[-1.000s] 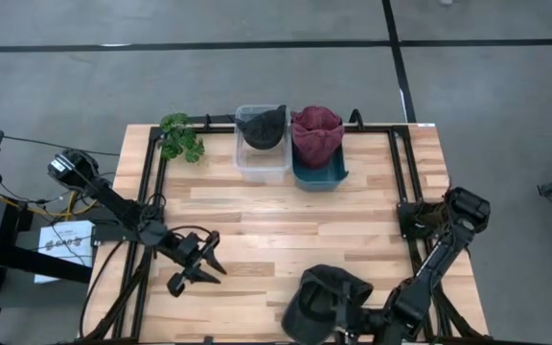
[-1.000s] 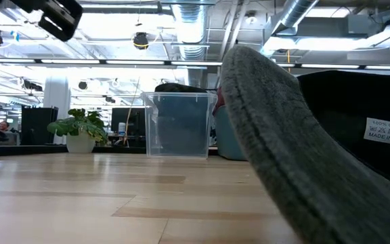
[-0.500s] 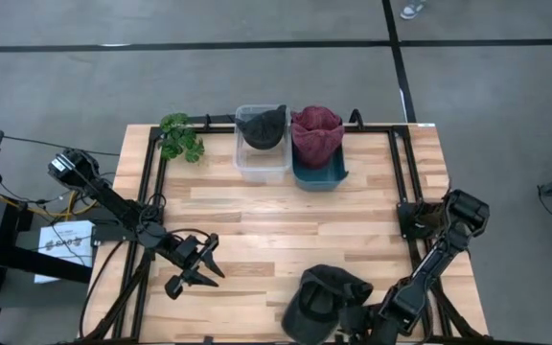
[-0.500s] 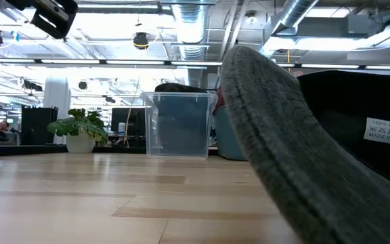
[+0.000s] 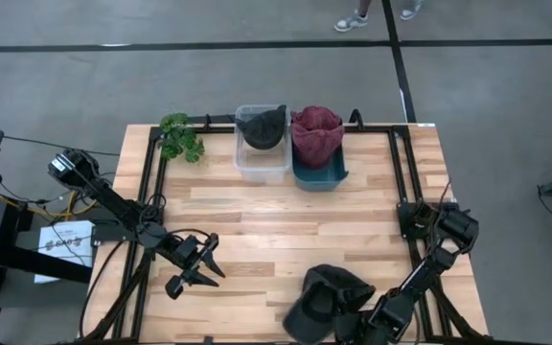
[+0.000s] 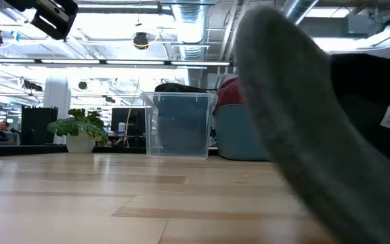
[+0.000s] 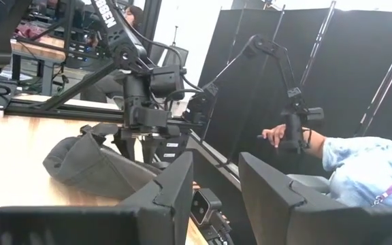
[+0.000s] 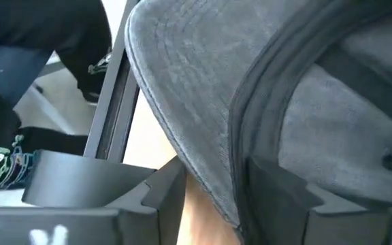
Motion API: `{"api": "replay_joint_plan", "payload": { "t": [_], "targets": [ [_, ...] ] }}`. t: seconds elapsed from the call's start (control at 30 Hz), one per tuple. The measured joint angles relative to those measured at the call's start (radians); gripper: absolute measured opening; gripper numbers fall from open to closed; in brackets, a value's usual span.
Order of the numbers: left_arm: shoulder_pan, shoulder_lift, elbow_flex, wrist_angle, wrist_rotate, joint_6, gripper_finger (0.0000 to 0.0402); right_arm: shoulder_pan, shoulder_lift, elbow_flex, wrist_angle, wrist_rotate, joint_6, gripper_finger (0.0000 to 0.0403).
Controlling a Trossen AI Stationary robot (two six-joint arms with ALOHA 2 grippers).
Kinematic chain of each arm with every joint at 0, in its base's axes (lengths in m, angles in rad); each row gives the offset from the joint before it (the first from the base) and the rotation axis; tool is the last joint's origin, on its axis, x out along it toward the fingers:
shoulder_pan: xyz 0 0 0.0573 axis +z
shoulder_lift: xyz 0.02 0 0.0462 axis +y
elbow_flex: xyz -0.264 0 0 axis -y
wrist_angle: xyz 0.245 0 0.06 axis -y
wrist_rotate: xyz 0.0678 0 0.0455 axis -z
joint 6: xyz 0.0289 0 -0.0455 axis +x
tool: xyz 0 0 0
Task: Pick & Place hat
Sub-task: Put the black cap into the transparent bin
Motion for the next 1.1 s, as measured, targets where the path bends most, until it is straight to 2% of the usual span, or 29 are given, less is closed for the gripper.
{"api": "replay_joint_plan", "payload": {
  "t": [0.2,0.3,0.33,0.43,0.73,0.97,1.1],
  "targets": [
    [0.000,0.000,0.000,0.000,0.000,0.019,0.0118,-0.013,0.002,0.032,-0.056,0.123,0.017,0.0072],
    [0.000,0.000,0.000,-0.001,0.000,0.019,0.0117,-0.034,0.001,0.032,-0.062,0.149,0.061,0.0019],
    [0.000,0.000,0.000,-0.001,0.000,0.019,0.0117,-0.043,0.001,0.032,-0.065,0.149,0.066,0.0012],
    [0.000,0.000,0.000,-0.001,0.000,0.019,0.0117,-0.071,0.001,0.032,-0.071,0.170,0.069,0.0017],
    [0.000,0.000,0.000,-0.001,-0.004,0.019,0.0118,-0.138,0.001,0.102,-0.071,0.386,-0.045,0.0008],
    [0.000,0.011,0.000,-0.009,-0.010,0.117,0.0117,-0.200,0.001,0.232,-0.063,0.383,-0.201,0.0005],
    [0.001,0.056,0.000,-0.010,-0.076,0.200,0.0117,-0.233,0.001,0.303,-0.059,0.333,-0.288,0.0003]
  ]
}}
